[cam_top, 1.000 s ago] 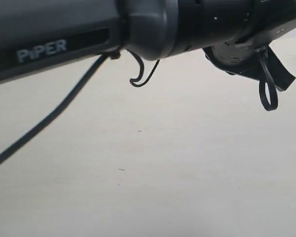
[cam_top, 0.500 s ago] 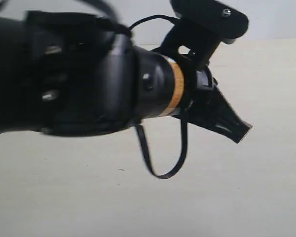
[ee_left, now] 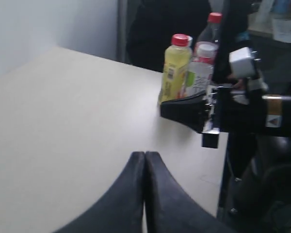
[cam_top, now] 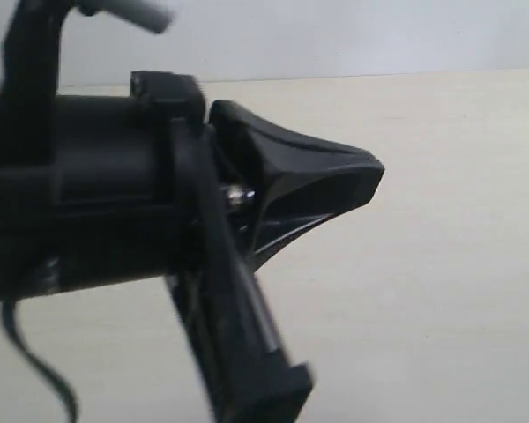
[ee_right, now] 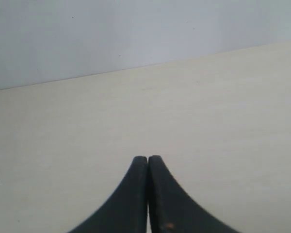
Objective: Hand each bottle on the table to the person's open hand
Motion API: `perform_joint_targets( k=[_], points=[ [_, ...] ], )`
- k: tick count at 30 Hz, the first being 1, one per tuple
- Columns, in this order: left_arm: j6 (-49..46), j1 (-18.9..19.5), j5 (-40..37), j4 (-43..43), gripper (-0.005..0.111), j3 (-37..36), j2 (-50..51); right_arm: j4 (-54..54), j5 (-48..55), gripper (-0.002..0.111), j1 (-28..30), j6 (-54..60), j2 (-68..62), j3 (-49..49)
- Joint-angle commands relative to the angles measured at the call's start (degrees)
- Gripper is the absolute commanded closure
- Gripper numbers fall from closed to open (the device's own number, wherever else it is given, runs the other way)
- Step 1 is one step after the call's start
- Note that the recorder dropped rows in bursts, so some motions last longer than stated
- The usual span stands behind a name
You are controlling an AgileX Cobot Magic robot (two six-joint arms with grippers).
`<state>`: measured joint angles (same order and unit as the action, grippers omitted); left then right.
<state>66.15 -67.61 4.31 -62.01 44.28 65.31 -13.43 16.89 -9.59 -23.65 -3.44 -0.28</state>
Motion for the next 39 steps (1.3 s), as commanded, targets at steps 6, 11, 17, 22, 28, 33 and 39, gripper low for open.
perform_joint_targets(
  k=[6,11,17,22,28,33,39],
  points=[
    [0.1,-0.3,4.2,-0.2,0.107,-9.8,-13.4,0.0,-0.5,0.108,0.3,0.0,-0.3,0.3],
    [-0.3,-0.3,3.7,-0.3,0.107,-12.2,-15.3,0.0,-0.5,0.108,0.3,0.0,-0.3,0.3],
    [-0.3,-0.3,3.7,-0.3,0.107,-12.2,-15.3,0.0,-0.5,0.108,0.3,0.0,-0.3,0.3],
    [-0.3,-0.3,3.7,-0.3,0.107,-12.2,-15.3,0.0,-0.5,0.108,0.3,0.0,-0.3,0.3],
    [-9.5,-0.3,3.5,-2.4,0.107,-12.4,-15.3,0.0,-0.5,0.108,0.3,0.0,-0.3,0.3],
    [-10.7,-0.3,3.5,-2.4,0.107,-12.4,-15.3,0.0,-0.5,0.108,0.3,0.0,-0.3,0.3],
    [-1.4,10.8,2.2,0.4,0.107,-13.8,-15.6,0.0,-0.5,0.108,0.3,0.0,-0.3,0.3]
  ],
)
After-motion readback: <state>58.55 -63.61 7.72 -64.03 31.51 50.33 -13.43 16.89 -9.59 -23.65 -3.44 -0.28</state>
